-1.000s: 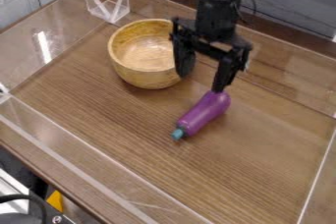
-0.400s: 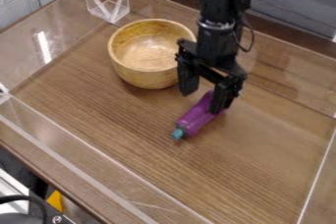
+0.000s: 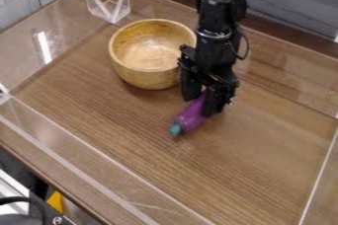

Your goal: Put the purple eggplant in the brown bowl

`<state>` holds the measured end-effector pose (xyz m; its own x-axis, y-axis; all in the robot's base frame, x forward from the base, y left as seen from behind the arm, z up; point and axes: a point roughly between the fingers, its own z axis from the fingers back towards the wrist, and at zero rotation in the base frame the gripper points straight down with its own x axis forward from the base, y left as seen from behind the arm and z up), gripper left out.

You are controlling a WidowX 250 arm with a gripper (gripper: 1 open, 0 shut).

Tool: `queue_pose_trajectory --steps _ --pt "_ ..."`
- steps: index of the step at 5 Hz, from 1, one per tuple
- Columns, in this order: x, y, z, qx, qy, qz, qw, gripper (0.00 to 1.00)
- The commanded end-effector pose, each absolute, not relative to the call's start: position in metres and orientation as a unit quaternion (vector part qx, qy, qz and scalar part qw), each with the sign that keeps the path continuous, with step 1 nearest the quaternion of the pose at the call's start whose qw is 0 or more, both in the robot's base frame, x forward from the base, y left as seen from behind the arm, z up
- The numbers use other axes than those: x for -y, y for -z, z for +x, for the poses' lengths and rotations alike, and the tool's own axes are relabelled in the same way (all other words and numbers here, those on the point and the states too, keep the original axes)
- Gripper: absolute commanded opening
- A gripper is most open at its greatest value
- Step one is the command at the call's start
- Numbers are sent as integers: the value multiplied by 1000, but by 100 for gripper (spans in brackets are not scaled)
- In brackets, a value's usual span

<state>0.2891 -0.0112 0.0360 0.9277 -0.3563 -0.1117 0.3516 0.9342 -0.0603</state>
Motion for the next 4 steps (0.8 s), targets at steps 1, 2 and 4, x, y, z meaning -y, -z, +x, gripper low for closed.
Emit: queue_pose_trajectory --steps 1,2,4 --pt "18 -53 299 -34 206 -17 978 0" --pt "20 -68 288 -25 206 -22 978 0" --pt "32 -74 279 -3 169 -25 985 0"
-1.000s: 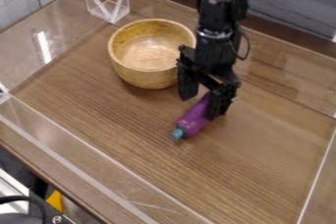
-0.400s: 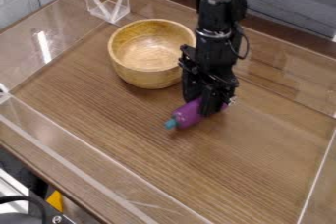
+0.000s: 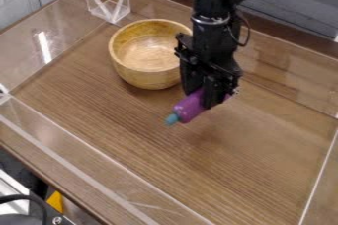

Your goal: Put the purple eggplant in the brown bowl

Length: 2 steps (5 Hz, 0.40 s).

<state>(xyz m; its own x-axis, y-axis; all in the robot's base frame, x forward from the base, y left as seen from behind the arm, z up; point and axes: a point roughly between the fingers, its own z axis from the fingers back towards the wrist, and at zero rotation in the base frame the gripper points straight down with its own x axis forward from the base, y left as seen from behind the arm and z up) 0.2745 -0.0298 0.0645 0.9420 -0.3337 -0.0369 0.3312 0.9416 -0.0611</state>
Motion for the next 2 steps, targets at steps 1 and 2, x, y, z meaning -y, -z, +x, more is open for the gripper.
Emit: queue_pose_trajectory --steps 1,2 --pt "43 -63 283 -5 164 -24 986 0" --pt "48 -59 286 2 150 -24 988 100"
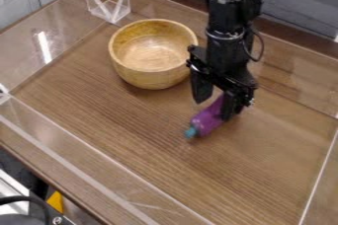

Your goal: Put the purple eggplant in the brown bowl

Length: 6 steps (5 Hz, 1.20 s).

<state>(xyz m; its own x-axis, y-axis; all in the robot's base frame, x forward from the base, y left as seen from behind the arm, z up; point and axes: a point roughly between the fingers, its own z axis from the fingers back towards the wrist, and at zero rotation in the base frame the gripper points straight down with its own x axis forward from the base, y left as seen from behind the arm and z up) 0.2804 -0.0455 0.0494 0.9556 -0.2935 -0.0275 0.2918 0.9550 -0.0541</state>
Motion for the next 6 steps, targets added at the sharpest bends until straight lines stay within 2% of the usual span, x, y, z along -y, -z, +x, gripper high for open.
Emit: queue_pose_trajectory --steps 1,2,3,4,5,6 --pt "52 -56 288 2 135 -27 990 0" --pt "50 -60 290 1 126 -28 992 0" --pt "45 -61 296 1 115 -24 993 100" --pt "38 -63 302 2 104 -19 994 100" --pt "40 -54 298 -2 82 -20 996 100" --pt "49 -51 303 -5 72 -20 997 0"
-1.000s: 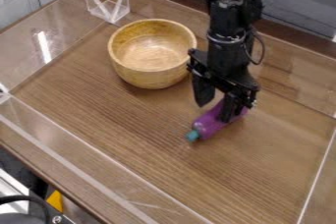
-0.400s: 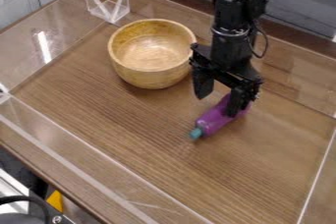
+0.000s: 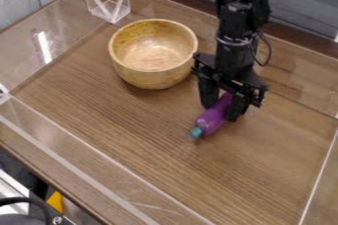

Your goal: Put the purple eggplant in the brown bowl

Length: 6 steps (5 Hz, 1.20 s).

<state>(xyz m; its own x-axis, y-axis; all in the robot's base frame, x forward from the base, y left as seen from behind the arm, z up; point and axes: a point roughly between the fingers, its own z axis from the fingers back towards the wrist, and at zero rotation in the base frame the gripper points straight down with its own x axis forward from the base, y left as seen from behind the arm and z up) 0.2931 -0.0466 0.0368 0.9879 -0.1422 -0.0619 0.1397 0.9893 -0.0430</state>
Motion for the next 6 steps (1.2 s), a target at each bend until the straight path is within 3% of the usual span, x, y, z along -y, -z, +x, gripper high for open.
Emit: queue_pose_trajectory --steps 1,3,6 --pt "55 -57 310 -2 69 -12 998 0" --pt "31 -89 305 15 84 4 996 0" --pt "-52 -72 321 35 99 32 994 0"
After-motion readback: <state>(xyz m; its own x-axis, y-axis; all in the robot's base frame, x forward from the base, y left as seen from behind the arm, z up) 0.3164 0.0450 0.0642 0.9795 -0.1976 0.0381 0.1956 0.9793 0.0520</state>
